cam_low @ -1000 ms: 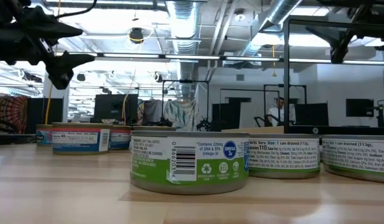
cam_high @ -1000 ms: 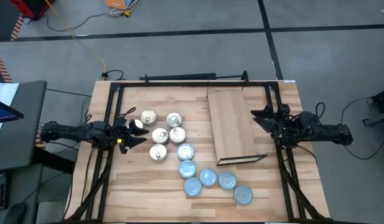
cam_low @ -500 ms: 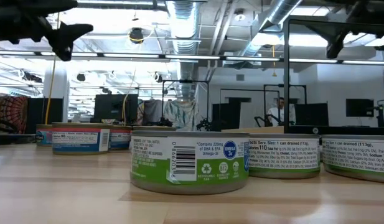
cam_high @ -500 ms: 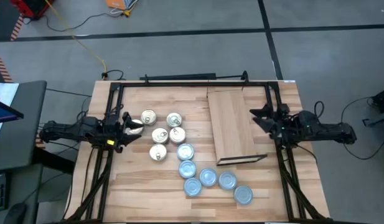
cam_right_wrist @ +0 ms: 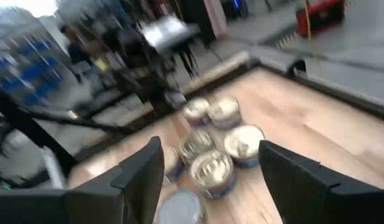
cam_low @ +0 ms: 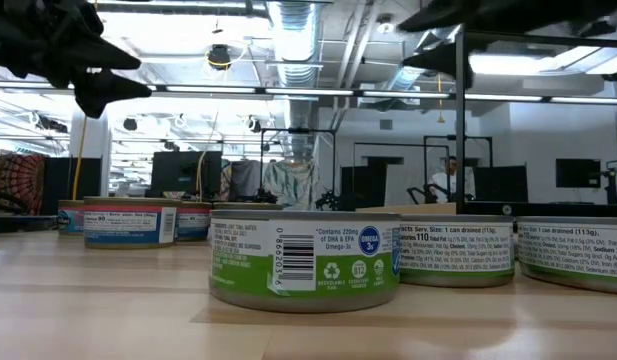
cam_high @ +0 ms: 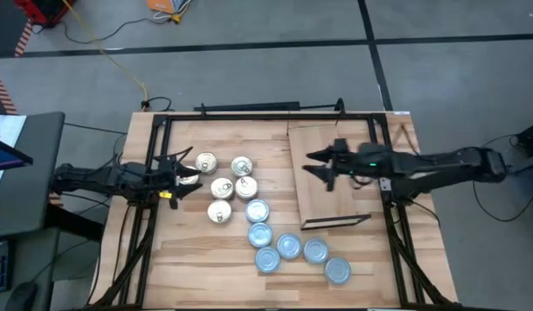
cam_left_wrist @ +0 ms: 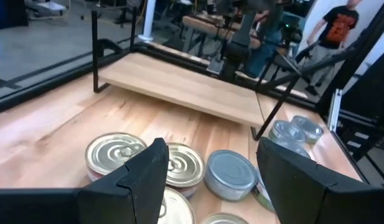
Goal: Stack canned seafood by type on shelf
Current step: Put the blue-pink tuna can on the shelf
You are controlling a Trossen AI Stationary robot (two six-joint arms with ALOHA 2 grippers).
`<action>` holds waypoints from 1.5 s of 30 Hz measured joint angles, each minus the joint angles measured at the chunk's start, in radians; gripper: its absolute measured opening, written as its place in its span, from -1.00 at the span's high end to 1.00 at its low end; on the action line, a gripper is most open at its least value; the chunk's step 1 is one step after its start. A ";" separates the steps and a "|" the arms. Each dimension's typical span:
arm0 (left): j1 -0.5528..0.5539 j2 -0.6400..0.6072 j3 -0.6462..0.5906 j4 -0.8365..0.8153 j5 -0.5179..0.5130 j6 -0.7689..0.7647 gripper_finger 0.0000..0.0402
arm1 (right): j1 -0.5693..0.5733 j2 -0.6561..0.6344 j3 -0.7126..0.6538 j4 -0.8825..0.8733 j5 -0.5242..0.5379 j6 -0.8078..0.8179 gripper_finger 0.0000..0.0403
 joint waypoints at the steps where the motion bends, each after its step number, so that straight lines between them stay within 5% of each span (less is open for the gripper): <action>1: 0.000 0.003 0.000 0.000 0.000 0.000 -0.16 | 0.000 0.048 0.028 -0.006 -0.002 -0.001 -0.42; 18: -0.032 0.039 0.001 -0.012 -0.002 -0.015 -0.16 | -0.039 0.677 0.531 -0.313 -0.018 -0.079 -0.42; 26: -0.040 0.185 0.036 0.041 -0.039 -0.017 -0.16 | -0.082 0.915 0.686 -0.357 -0.163 -0.087 -0.42; 35: -0.040 0.371 0.180 -0.057 0.001 -0.008 -0.16 | -0.082 1.067 0.847 -0.543 -0.172 -0.108 -0.41; 39: -0.040 0.408 0.188 -0.057 0.002 -0.009 -0.16 | -0.084 1.086 0.862 -0.566 -0.161 -0.101 -0.29; 45: -0.040 0.418 0.188 -0.048 0.000 -0.006 -0.16 | -0.082 1.086 0.862 -0.574 -0.125 -0.097 0.17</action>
